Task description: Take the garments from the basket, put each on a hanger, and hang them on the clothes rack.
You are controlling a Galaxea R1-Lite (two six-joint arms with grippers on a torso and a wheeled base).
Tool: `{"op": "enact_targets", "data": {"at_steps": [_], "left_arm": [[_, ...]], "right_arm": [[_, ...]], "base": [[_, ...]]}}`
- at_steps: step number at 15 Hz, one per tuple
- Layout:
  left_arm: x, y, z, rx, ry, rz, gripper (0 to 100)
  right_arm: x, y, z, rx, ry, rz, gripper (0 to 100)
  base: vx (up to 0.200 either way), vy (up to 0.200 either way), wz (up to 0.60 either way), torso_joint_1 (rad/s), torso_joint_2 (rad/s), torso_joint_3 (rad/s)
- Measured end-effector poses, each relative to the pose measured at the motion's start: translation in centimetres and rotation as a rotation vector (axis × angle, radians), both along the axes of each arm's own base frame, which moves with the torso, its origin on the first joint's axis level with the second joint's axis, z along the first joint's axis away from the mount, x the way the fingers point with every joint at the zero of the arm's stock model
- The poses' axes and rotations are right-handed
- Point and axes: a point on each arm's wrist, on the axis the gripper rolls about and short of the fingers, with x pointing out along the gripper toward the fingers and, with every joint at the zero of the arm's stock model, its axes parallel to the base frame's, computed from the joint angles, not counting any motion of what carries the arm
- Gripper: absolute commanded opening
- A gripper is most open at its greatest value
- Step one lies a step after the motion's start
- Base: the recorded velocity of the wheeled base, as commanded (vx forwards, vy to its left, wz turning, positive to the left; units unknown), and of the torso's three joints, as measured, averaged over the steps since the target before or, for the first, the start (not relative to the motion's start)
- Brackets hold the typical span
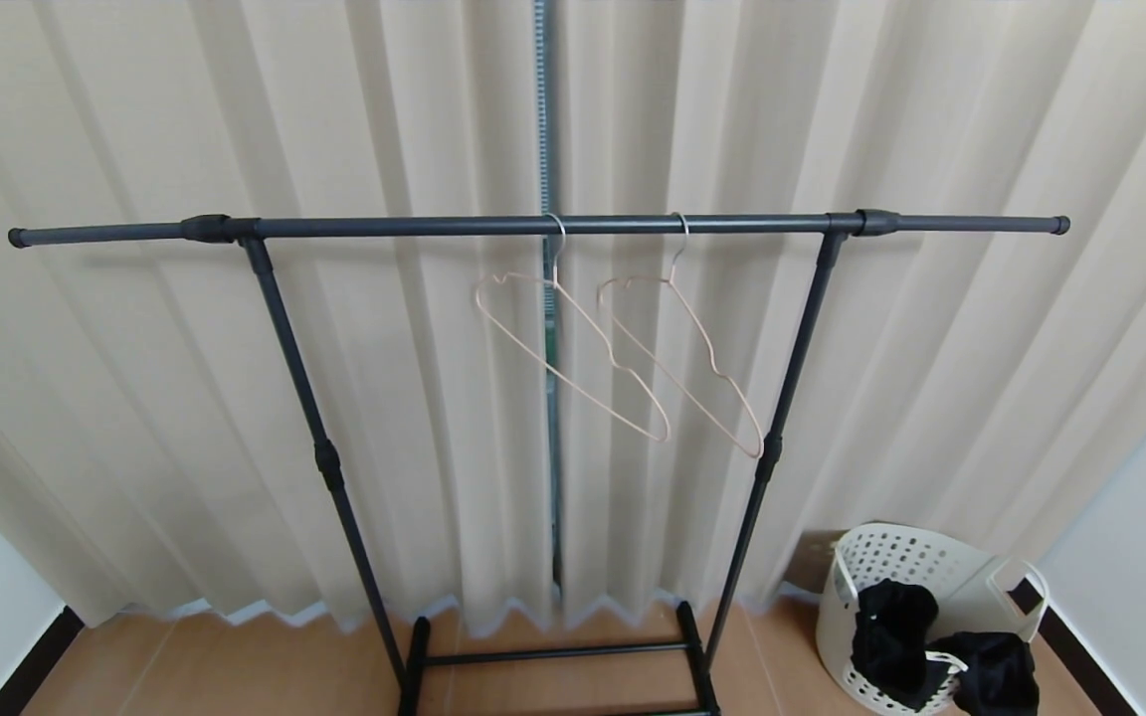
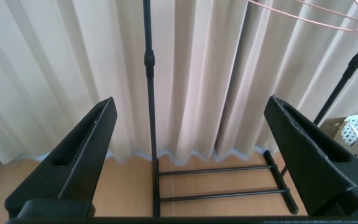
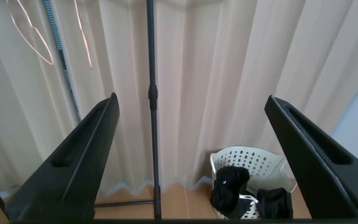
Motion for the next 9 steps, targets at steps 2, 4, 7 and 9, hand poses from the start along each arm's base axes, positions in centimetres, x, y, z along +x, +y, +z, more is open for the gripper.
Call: {"op": "enact_targets", "data": {"at_steps": [2, 4, 7, 9], "left_arm": [[0.00, 0.00, -0.01, 0.001, 0.000, -0.002, 100], [0.00, -0.01, -0.01, 0.001, 0.000, -0.003, 100], [0.00, -0.01, -0.01, 0.001, 0.000, -0.005, 100], [0.00, -0.01, -0.01, 0.001, 0.001, -0.005, 100]], "right_arm": [[0.00, 0.00, 0.00, 0.000, 0.000, 0.000, 100], [0.00, 0.00, 0.00, 0.000, 0.000, 0.000, 100], [0.00, 0.00, 0.00, -0.001, 0.000, -0.001, 100], [0.00, 0.00, 0.00, -0.001, 0.001, 0.001, 100]], "base": [[0.000, 0.000, 0.00, -0.159, 0.37, 0.205], [0.000, 0.000, 0.00, -0.168, 0.39, 0.215], [0.000, 0.000, 0.00, -0.181, 0.44, 0.255], [0.000, 0.000, 0.00, -0.222, 0.54, 0.320]]}}
